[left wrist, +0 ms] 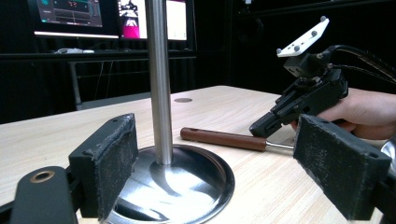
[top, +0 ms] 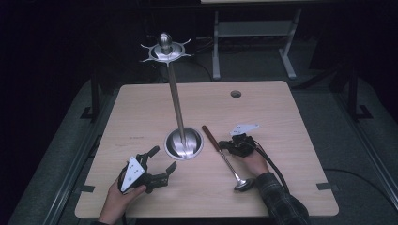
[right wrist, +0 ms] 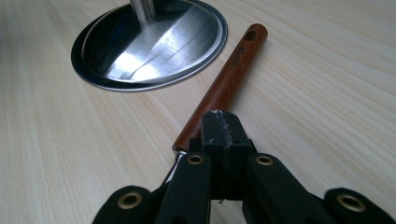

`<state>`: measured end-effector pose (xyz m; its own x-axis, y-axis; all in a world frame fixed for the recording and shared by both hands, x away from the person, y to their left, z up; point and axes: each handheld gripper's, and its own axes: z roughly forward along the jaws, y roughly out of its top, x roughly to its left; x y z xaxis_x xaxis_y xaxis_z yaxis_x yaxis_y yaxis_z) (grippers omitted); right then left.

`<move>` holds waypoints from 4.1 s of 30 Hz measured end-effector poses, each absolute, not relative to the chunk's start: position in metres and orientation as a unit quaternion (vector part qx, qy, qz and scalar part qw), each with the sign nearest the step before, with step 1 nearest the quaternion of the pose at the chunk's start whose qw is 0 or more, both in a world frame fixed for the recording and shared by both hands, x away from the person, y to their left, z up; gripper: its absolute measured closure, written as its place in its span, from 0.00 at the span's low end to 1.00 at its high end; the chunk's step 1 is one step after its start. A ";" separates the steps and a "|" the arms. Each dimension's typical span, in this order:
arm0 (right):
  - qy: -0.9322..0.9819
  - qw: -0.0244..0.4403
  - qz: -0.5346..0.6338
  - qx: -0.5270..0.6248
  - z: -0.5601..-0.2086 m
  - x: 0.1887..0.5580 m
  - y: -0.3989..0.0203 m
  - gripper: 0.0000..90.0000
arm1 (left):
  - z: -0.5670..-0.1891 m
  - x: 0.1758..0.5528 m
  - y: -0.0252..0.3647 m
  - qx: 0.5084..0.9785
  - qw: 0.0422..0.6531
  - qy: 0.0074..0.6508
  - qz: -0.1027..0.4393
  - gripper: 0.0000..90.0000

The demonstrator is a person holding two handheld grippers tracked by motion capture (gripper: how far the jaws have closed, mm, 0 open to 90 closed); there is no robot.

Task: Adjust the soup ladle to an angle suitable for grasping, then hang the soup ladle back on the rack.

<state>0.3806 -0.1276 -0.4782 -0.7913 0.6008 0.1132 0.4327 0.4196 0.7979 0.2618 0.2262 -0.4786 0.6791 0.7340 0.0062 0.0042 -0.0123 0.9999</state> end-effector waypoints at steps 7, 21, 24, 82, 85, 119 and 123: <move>0.845 0.084 0.419 0.321 -0.458 0.370 -0.138 1.00 | -0.479 0.262 0.227 0.654 0.642 0.282 0.284 0.15; 0.891 0.001 0.306 0.335 -0.417 0.315 -0.133 1.00 | -0.478 0.262 0.227 0.656 0.640 0.280 0.286 0.15; 0.902 -0.004 0.274 0.333 -0.422 0.309 -0.127 1.00 | -0.479 0.262 0.227 0.656 0.640 0.279 0.286 0.15; 0.906 0.047 0.159 0.390 -0.443 0.348 -0.162 1.00 | -0.478 0.262 0.227 0.656 0.640 0.280 0.285 0.15; 0.906 0.054 0.154 0.391 -0.442 0.352 -0.166 1.00 | -0.478 0.262 0.227 0.656 0.640 0.280 0.285 0.15; 0.913 0.025 0.200 0.354 -0.410 0.400 -0.133 0.74 | -0.478 0.262 0.226 0.653 0.642 0.281 0.286 0.15; 0.923 0.018 0.187 0.336 -0.412 0.411 -0.121 0.74 | -0.478 0.262 0.226 0.654 0.642 0.281 0.285 0.15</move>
<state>0.4112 -0.1207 -0.4116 -0.7736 0.6270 0.0918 0.6132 0.7043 0.3577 0.2621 0.2264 -0.4784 0.6798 0.7333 0.0125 0.0003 -0.0173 0.9998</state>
